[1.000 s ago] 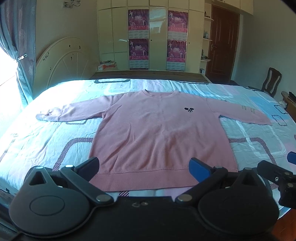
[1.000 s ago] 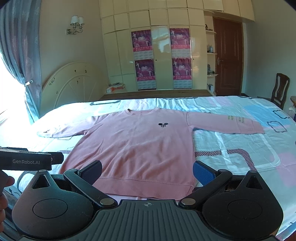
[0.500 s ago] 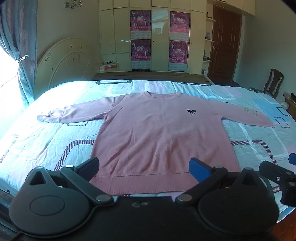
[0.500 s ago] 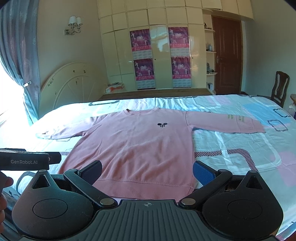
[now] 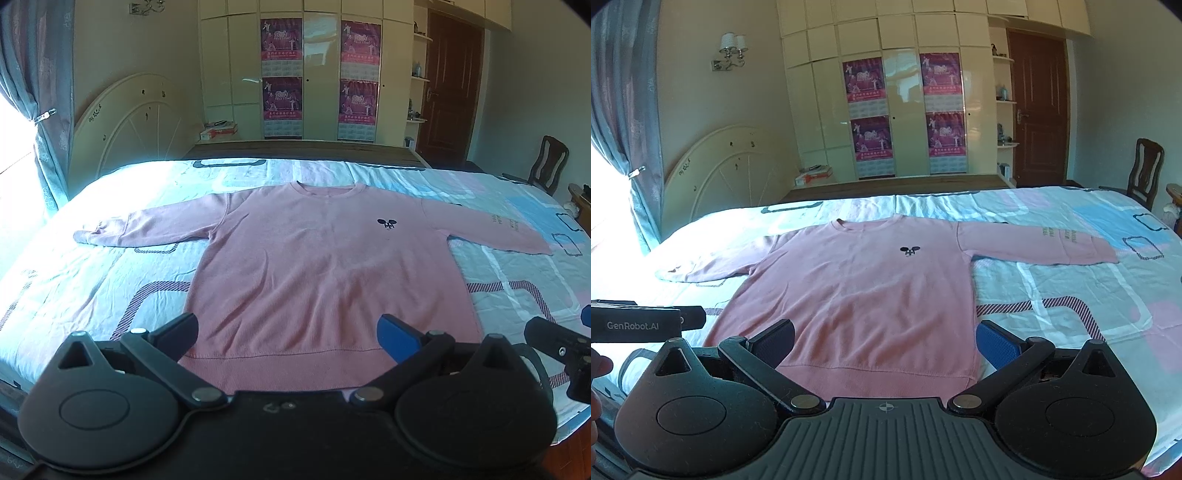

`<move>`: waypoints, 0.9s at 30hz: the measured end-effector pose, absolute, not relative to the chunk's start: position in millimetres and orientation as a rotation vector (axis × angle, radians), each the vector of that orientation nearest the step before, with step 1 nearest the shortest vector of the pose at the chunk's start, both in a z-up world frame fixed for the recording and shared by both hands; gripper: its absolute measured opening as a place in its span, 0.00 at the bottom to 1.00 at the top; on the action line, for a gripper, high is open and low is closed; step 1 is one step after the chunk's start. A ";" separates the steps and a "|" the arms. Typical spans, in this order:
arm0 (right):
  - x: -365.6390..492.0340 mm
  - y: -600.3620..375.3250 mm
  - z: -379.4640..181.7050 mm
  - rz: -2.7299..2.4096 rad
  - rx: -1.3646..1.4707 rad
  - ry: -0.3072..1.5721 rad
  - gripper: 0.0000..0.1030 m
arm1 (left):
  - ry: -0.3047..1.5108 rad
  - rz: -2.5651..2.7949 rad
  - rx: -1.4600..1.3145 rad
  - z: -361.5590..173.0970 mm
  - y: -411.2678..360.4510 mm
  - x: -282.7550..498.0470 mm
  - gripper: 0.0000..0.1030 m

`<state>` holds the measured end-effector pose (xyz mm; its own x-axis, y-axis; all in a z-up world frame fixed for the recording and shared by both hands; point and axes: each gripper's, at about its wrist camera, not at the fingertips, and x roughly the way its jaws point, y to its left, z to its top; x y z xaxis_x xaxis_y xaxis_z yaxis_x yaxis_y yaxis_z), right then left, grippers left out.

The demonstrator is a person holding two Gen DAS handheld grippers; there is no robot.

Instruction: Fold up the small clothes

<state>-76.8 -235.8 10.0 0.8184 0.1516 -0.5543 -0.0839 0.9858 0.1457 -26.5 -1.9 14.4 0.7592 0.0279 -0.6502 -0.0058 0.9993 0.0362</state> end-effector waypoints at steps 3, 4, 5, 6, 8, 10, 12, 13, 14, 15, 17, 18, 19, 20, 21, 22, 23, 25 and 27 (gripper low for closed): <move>-75.2 -235.0 10.1 0.123 0.118 0.601 1.00 | 0.709 0.014 0.032 13.3 0.3 -22.4 1.00; -74.4 -234.4 10.0 0.122 0.119 0.602 1.00 | 0.711 0.012 0.032 12.6 0.6 -20.4 1.00; -73.0 -233.7 9.9 0.122 0.119 0.605 1.00 | 0.712 0.011 0.033 11.8 1.1 -19.1 1.00; -72.2 -233.1 9.4 0.122 0.119 0.607 1.00 | 0.713 0.011 0.035 11.3 1.7 -18.0 1.00; -70.8 -232.0 8.7 0.121 0.118 0.610 1.00 | 0.715 0.011 0.037 10.7 2.5 -16.2 1.00; -70.3 -232.0 8.2 0.120 0.118 0.610 1.00 | 0.715 0.013 0.035 10.6 1.9 -15.4 1.00; -68.2 -231.9 7.9 0.119 0.120 0.612 1.00 | 0.717 0.014 0.035 10.0 2.7 -13.1 1.00; -67.0 -231.5 7.3 0.118 0.121 0.612 1.00 | 0.717 0.015 0.036 9.6 3.2 -12.1 1.00; -66.2 -231.3 6.9 0.116 0.121 0.612 1.00 | 0.718 0.016 0.037 9.3 3.9 -10.9 1.00; -65.5 -230.8 6.5 0.114 0.119 0.611 1.00 | 0.721 0.015 0.038 9.0 4.4 -9.5 1.00; -63.4 -229.4 5.2 0.109 0.111 0.608 1.00 | 0.723 0.013 0.038 8.6 5.4 -7.0 1.00; -62.0 -228.4 4.4 0.105 0.107 0.608 1.00 | 0.724 0.013 0.041 8.3 5.6 -5.9 1.00; -60.1 -227.7 3.8 0.102 0.103 0.608 1.00 | 0.725 0.012 0.043 7.9 5.9 -4.4 1.00; -58.7 -226.5 2.9 0.103 0.098 0.610 1.00 | 0.728 0.012 0.043 7.5 6.2 -2.7 1.00; -56.9 -225.7 2.4 0.103 0.095 0.611 1.00 | 0.730 0.011 0.044 6.8 6.5 -0.8 1.00; -55.0 -225.2 1.9 0.104 0.094 0.612 1.00 | 0.732 0.011 0.046 6.1 6.2 1.1 1.00; -52.2 -225.4 1.3 0.104 0.094 0.613 1.00 | 0.734 0.011 0.047 5.5 6.4 3.2 1.00; -48.1 -224.8 -0.2 0.102 0.095 0.617 1.00 | 0.738 0.011 0.049 4.2 6.9 7.6 1.00; -42.8 -224.0 -1.9 0.101 0.096 0.622 1.00 | 0.743 0.008 0.046 3.0 8.0 12.5 1.00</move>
